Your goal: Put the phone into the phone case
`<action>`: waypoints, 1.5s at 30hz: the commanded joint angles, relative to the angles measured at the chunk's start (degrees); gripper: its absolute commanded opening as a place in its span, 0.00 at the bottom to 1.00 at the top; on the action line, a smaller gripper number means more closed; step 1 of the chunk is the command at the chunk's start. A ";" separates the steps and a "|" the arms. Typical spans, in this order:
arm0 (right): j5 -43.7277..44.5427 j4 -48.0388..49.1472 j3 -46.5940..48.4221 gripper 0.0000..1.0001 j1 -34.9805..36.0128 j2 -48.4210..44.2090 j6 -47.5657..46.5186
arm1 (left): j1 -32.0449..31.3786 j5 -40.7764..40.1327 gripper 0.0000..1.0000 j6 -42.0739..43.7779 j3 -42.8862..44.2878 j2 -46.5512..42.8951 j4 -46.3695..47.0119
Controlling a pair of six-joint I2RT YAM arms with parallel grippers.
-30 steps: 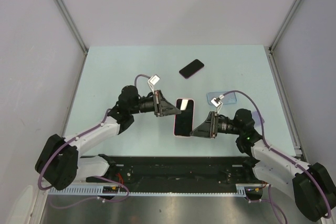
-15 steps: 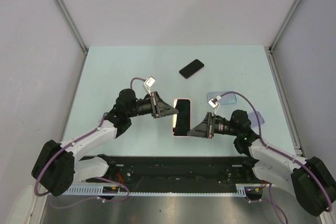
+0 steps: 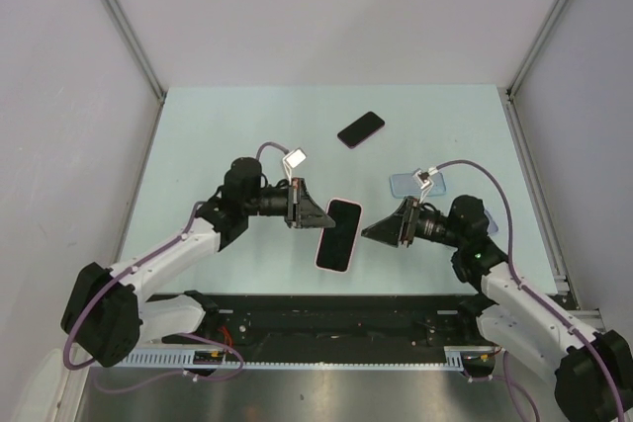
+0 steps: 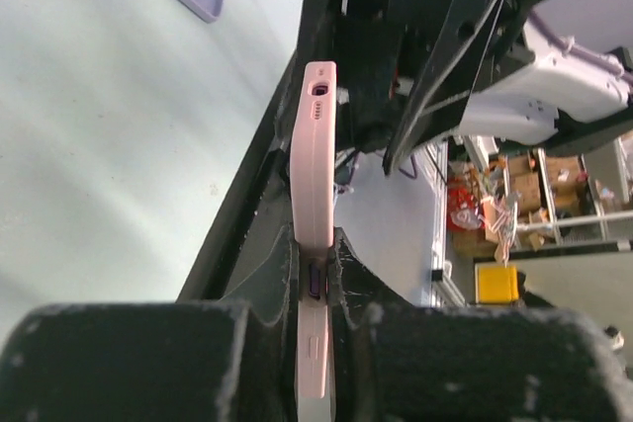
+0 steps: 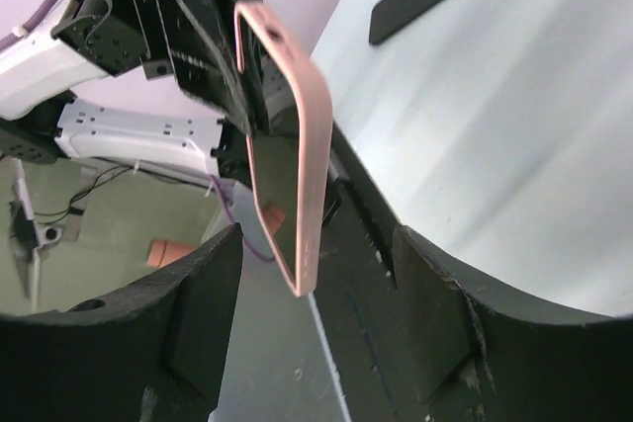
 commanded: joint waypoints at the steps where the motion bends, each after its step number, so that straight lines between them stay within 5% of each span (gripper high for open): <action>1: -0.32 -6.83 5.62 0.68 -1.78 -2.29 -11.27 | -0.23 9.08 0.00 7.61 5.75 -0.34 -5.25; 13: -9.81 -15.79 22.66 0.66 0.50 13.69 -20.52 | -2.25 14.62 0.00 14.82 8.57 3.53 -14.85; 22: -11.30 -20.81 26.54 0.63 5.60 20.38 -26.42 | -2.34 16.20 0.00 15.71 8.83 4.85 -14.59; 23: -11.22 -20.81 26.72 0.60 5.69 21.08 -26.51 | -2.34 16.81 0.00 15.79 8.83 5.02 -14.41; 29: -11.74 -19.76 26.63 0.06 6.05 22.05 -25.80 | -2.17 15.94 0.02 14.75 9.27 4.76 -14.32; 33: -12.18 -20.55 26.54 0.00 2.89 21.70 -22.74 | -1.11 15.05 0.38 12.02 9.80 4.23 -13.62; 36: -14.81 -13.74 24.09 0.00 -1.77 20.74 -14.93 | 0.99 15.14 0.52 11.75 8.57 2.57 -12.92; 45: -17.28 4.40 18.11 0.00 -9.60 17.48 5.03 | 4.16 14.27 0.63 3.14 0.13 1.06 0.17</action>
